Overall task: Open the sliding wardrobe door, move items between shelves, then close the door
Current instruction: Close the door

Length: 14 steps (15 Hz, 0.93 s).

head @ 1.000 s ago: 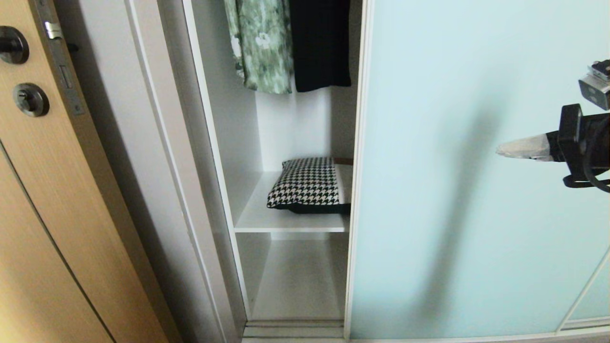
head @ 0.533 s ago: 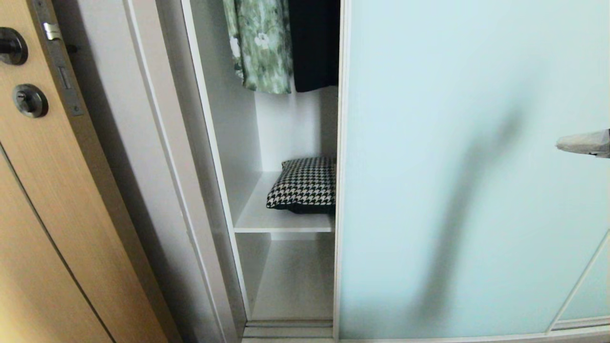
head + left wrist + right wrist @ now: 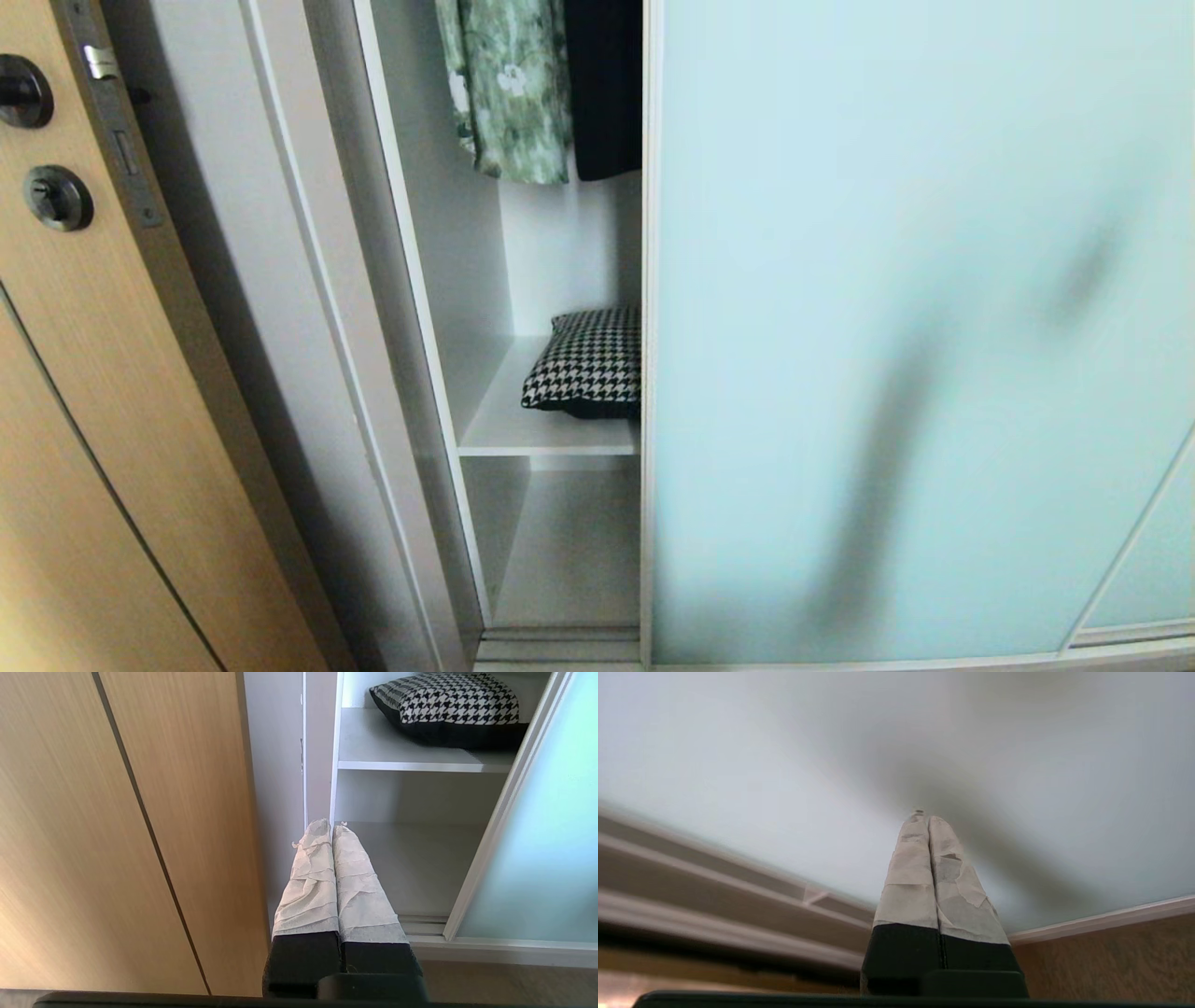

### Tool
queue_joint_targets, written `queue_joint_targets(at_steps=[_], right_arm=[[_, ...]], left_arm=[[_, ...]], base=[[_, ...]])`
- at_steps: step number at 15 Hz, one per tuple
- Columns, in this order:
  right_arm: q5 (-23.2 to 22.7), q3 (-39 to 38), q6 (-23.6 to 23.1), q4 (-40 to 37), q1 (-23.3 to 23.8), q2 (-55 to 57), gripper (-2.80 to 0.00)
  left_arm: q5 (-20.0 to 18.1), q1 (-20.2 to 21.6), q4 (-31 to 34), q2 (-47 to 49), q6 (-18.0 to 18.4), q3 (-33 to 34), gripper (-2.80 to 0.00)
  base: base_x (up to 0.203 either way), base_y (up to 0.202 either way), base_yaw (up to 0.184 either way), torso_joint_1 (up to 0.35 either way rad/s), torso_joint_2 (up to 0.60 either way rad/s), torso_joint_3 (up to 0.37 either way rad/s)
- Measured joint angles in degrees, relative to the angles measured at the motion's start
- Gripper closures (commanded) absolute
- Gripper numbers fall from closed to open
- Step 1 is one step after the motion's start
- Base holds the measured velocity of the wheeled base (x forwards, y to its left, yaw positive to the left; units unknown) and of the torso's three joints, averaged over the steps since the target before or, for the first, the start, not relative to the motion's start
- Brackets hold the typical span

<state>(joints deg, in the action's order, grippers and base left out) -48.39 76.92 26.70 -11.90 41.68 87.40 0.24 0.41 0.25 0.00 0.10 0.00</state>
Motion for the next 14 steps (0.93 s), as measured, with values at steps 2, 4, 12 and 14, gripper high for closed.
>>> queue_joint_targets(at_steps=[2,4,12,14], right_arm=[[-2.0,1.5,0.0,1.6,4.4,3.3,0.0],[-2.4,3.2,0.0,5.0,8.5,7.4,0.0],[-2.3,24.9,0.8,8.5,20.0,28.4,0.0],[-2.2,30.3,0.8,8.5,21.1,33.5,0.0]], left_arm=[[0.0,0.0,0.0,0.0,0.0,0.0,0.0],[0.0,0.0,0.0,0.0,0.0,0.0,0.0],[0.0,0.0,0.0,0.0,0.0,0.0,0.0],[0.0,0.0,0.0,0.0,0.0,0.0,0.0]], base=[[0.0,0.0,0.0,0.0,0.0,0.0],[0.0,0.0,0.0,0.0,0.0,0.0],[0.0,0.0,0.0,0.0,0.0,0.0],[0.0,0.0,0.0,0.0,0.0,0.0]])
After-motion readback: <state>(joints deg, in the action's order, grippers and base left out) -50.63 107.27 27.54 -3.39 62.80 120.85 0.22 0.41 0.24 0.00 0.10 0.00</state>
